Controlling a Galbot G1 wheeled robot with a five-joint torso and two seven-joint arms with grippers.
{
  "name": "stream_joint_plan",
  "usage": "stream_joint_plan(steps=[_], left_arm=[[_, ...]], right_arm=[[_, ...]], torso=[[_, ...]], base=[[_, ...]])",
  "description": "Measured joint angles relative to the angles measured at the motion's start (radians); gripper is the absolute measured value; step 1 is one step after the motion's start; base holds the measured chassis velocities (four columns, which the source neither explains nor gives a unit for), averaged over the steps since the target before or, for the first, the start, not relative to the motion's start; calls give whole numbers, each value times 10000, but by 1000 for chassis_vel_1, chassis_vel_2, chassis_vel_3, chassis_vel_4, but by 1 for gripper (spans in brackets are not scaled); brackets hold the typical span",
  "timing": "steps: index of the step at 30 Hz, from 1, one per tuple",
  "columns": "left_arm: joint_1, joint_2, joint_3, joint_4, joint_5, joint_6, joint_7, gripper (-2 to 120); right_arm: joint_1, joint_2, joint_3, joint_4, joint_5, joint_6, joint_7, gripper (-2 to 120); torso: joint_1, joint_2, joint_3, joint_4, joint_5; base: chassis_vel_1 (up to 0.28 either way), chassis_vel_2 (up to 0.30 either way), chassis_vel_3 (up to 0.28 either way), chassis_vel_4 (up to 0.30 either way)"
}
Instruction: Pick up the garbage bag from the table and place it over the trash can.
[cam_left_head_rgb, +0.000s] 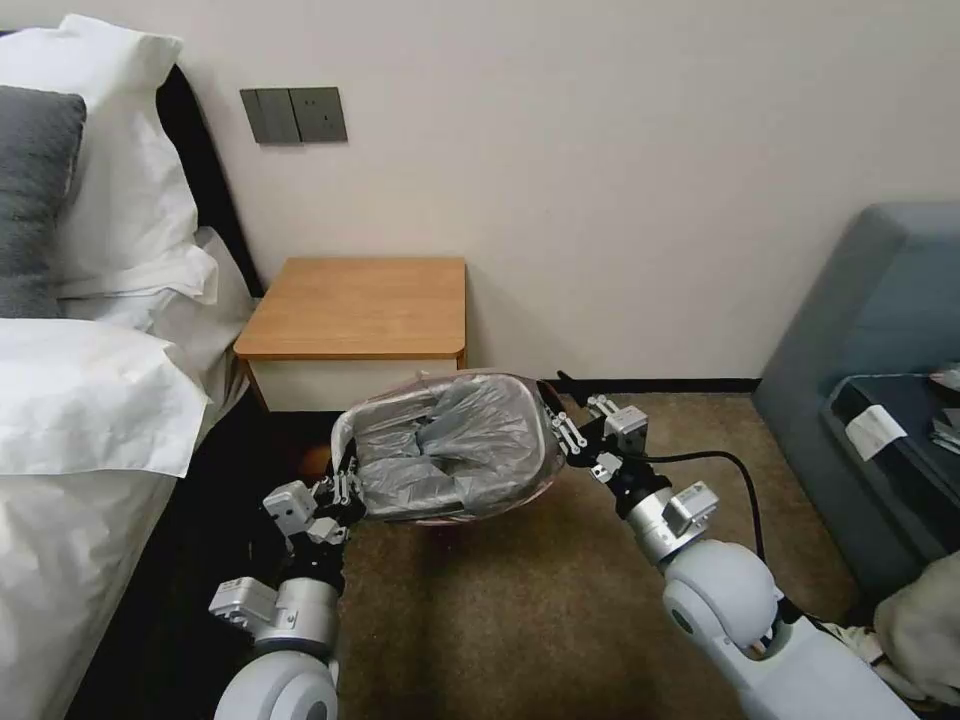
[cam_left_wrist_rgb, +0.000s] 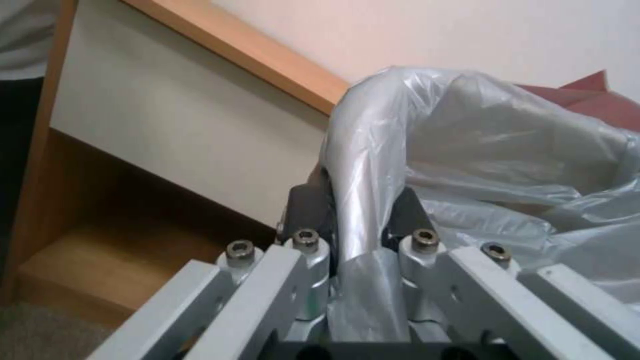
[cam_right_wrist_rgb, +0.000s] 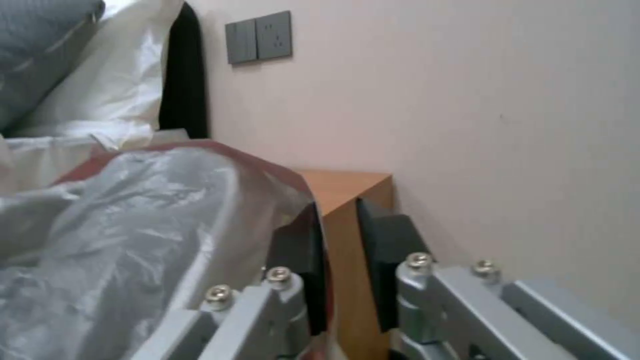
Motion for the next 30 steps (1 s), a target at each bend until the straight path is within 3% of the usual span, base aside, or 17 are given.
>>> stream_joint_plan(steps=[2,9,13,22,30], left_arm=[[19,12,2,0,-11,-85,140,7],[80,83,6,13,-214,-420,826,7],[98,132,-30,84,-412,-759,1527,7],[226,143,-31,23,-767,-1197,2340,7],[247,117,11,-93,-1369,-1316,2695,7]], right_arm=[[15,-22,1,56,223,-87,29,0],[75,-73,24,86,303,-105,29,0],[249,-151,58,30,298,-138,67,0],[593,-237,81,-489,146,-203,251,0],[854,-154,10,-1153,-80,-190,319,0]], torso=[[0,0,0,0,0],[0,0,0,0,0],[0,0,0,0,0],[0,0,0,0,0],[0,0,0,0,0]], base=[[0,0,0,0],[0,0,0,0],[0,0,0,0],[0,0,0,0],[0,0,0,0]])
